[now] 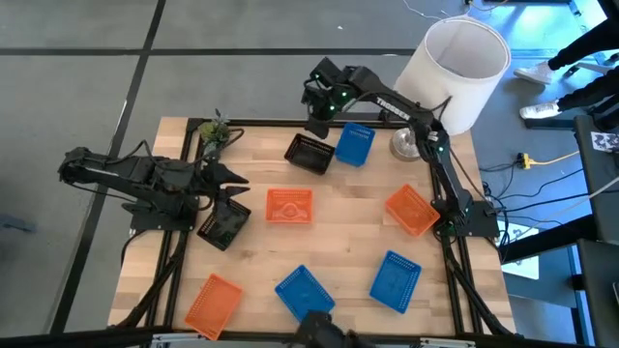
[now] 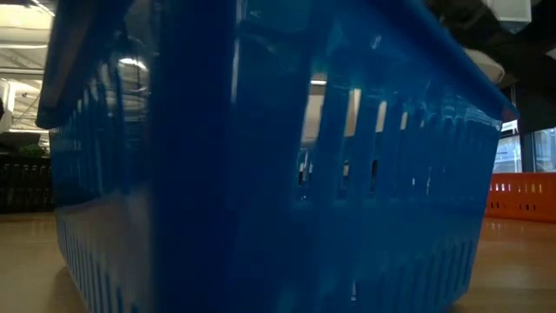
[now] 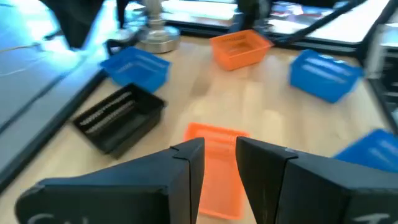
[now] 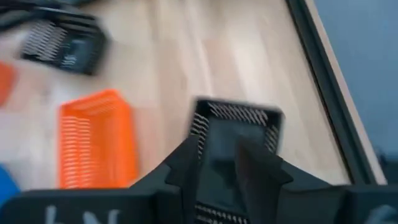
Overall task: Stack baskets by color
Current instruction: Stack the bottom black bin on the stacked black bin
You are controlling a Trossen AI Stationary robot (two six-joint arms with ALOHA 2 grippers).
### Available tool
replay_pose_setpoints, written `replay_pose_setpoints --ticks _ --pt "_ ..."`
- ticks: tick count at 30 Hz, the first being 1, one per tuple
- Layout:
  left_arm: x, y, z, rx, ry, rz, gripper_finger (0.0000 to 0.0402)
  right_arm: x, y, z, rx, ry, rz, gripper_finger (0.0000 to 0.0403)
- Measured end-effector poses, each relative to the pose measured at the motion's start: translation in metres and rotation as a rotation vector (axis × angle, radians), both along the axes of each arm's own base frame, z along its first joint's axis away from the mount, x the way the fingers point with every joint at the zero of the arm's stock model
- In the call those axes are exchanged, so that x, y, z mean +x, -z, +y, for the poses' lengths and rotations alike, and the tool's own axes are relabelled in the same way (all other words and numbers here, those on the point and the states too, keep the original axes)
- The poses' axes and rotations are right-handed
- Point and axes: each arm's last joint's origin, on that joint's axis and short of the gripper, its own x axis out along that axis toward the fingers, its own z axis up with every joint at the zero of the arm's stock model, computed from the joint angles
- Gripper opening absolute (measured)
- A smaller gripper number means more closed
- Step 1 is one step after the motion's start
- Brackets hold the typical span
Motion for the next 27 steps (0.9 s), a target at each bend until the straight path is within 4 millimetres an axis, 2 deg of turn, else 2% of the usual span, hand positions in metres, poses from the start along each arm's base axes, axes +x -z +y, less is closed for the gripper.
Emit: replay_pose_setpoints --ticks 6,11,16,19,23,27 --pt "0.002 -0.004 -0.006 -0.198 0.1 -0.053 0.0085 -0.02 -0.062 0.047 -0.072 -0.127 -0.146 0.0102" --pt "0.002 -0.005 -0.007 -0.256 0.09 -0.066 0.0084 -0.043 -0.111 0.085 -0.148 -0.191 -0.272 0.0102" --pt "-0.004 -0.003 -0.008 -0.371 0.104 -0.009 0.0071 -0.068 -0.146 0.115 -0.2 -0.242 -0.374 0.0102" --pt "-0.014 -0.017 -0.007 -0.446 0.11 0.023 0.0062 -0.085 -0.164 0.129 -0.227 -0.26 -0.43 0.0102" --pt "-0.032 -0.046 -0.004 -0.433 0.144 0.086 0.0052 -0.101 -0.177 0.142 -0.233 -0.281 -0.453 0.0102" --pt "-0.048 -0.067 0.002 -0.448 0.013 0.165 0.0045 -0.11 -0.181 0.153 -0.224 -0.305 -0.448 0.0102"
